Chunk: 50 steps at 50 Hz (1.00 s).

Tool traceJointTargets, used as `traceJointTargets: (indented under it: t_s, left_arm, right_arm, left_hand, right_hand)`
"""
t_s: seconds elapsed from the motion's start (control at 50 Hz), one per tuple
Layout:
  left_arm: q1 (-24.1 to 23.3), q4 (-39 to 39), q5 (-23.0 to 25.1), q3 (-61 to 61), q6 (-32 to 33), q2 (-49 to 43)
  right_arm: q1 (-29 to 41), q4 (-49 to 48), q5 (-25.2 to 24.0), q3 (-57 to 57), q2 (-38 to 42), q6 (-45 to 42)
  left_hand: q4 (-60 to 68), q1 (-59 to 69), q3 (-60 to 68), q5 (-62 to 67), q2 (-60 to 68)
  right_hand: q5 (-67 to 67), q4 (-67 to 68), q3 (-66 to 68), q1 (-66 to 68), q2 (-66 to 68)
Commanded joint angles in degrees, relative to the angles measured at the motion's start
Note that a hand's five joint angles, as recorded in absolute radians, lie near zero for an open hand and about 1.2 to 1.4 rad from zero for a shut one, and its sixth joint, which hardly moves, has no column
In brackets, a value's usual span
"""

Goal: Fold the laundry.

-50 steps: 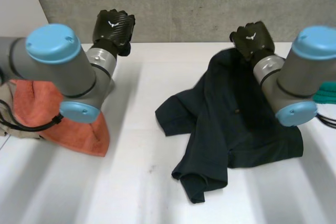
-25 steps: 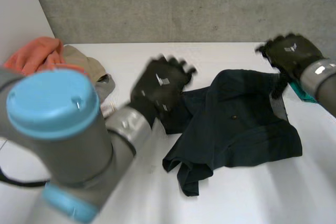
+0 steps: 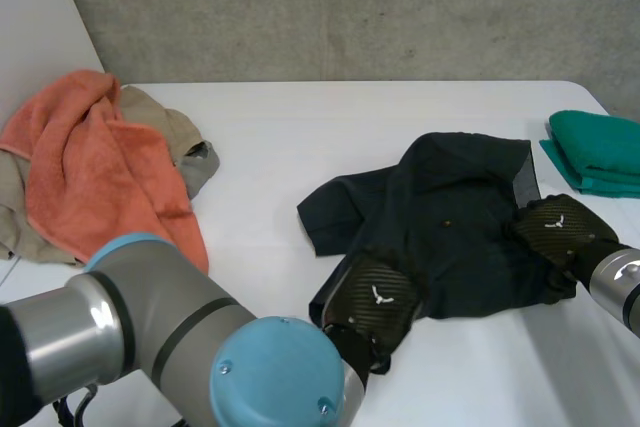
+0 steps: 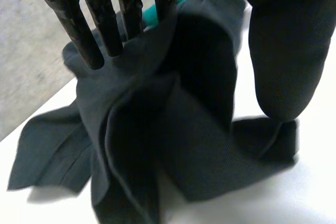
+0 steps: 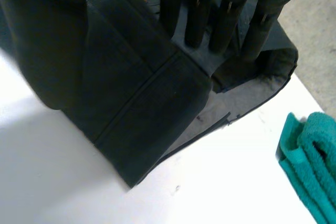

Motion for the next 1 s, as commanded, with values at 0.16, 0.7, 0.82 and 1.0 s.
traceJointTargets:
  t_s: [0.16,0.7,0.82,1.0]
  left_arm:
    - [4.22,0.77,-5.27,0.67,6.32,-1.76]
    - [13.88,4.73,-4.39,9.7,6.5,24.32]
    - [15.82,4.81,-1.58,15.78,6.41,29.78]
    - [17.75,4.81,0.62,23.95,6.41,33.31]
  right_arm:
    - [-0.11,-6.6,-2.55,0.99,1.85,1.05]
    - [4.55,4.73,2.45,-24.04,-14.32,12.55]
    - [4.38,9.74,2.81,-36.87,-16.17,16.77]
    - [5.07,12.83,3.33,-51.12,-15.47,19.59]
  left_hand:
    - [5.0,5.0,4.82,4.84,4.91]
    - [58.82,58.82,58.64,58.67,58.73]
    - [58.82,58.82,58.64,58.67,58.73]
    - [58.82,58.82,58.64,58.67,58.73]
  right_hand:
    - [50.01,50.38,50.31,49.32,49.55]
    - [50.01,50.38,50.31,49.32,49.55]
    - [50.01,50.38,50.31,49.32,49.55]
    - [50.01,50.38,50.31,49.32,49.55]
